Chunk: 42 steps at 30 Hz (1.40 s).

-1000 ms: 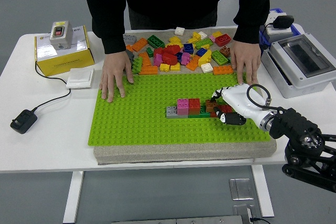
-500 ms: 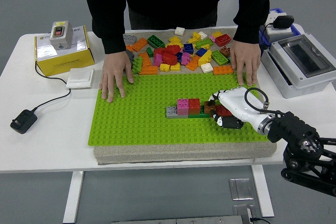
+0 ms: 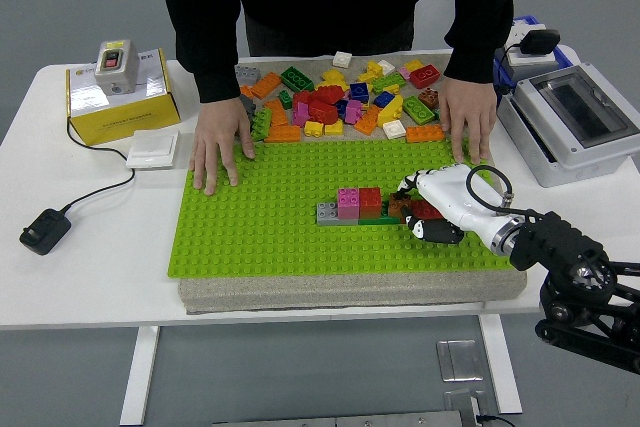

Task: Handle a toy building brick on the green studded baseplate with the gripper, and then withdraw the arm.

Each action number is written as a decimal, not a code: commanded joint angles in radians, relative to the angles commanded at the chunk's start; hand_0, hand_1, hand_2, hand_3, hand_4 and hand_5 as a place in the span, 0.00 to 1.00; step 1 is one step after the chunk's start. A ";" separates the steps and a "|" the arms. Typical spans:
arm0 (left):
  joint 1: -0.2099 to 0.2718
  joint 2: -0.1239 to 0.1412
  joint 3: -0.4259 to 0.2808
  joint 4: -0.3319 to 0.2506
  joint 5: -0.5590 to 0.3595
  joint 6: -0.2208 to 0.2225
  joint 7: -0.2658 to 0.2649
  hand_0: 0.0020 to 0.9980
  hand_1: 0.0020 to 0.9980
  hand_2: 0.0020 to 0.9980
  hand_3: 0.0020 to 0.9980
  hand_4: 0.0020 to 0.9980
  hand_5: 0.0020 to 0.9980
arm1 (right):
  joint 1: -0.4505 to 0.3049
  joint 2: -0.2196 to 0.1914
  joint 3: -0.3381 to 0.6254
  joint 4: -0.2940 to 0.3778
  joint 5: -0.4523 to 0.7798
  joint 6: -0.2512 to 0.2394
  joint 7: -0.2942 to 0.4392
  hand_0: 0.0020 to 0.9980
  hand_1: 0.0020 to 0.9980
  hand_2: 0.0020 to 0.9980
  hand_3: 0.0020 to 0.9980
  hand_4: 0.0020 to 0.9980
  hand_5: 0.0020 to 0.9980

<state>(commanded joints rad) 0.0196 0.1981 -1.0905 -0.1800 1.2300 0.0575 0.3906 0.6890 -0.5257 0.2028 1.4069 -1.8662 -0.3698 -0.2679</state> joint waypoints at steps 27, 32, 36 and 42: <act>-0.001 0.000 -0.005 0.000 0.005 0.000 0.001 0.68 0.65 0.56 0.62 0.06 0.63 | -0.003 -0.010 -0.008 0.044 -0.014 -0.007 0.000 0.13 0.17 0.69 0.65 0.43 0.41; -0.002 0.000 -0.004 0.000 0.005 0.000 0.000 0.68 0.65 0.56 0.62 0.06 0.63 | -0.004 -0.008 -0.009 0.035 -0.007 -0.008 0.004 0.12 0.17 0.68 0.65 0.42 0.41; -0.003 0.000 -0.003 0.000 0.003 0.001 -0.001 0.68 0.65 0.56 0.62 0.06 0.63 | -0.005 -0.007 -0.010 0.029 -0.003 -0.008 0.006 0.12 0.17 0.68 0.65 0.42 0.41; -0.003 0.000 0.001 0.000 0.000 0.001 -0.002 0.68 0.65 0.56 0.62 0.06 0.63 | -0.005 -0.006 -0.014 0.020 0.003 -0.011 0.012 0.12 0.17 0.68 0.65 0.42 0.41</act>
<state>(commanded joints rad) 0.0162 0.1978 -1.0900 -0.1800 1.2298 0.0588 0.3884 0.6837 -0.5316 0.1892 1.4265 -1.8630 -0.3809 -0.2564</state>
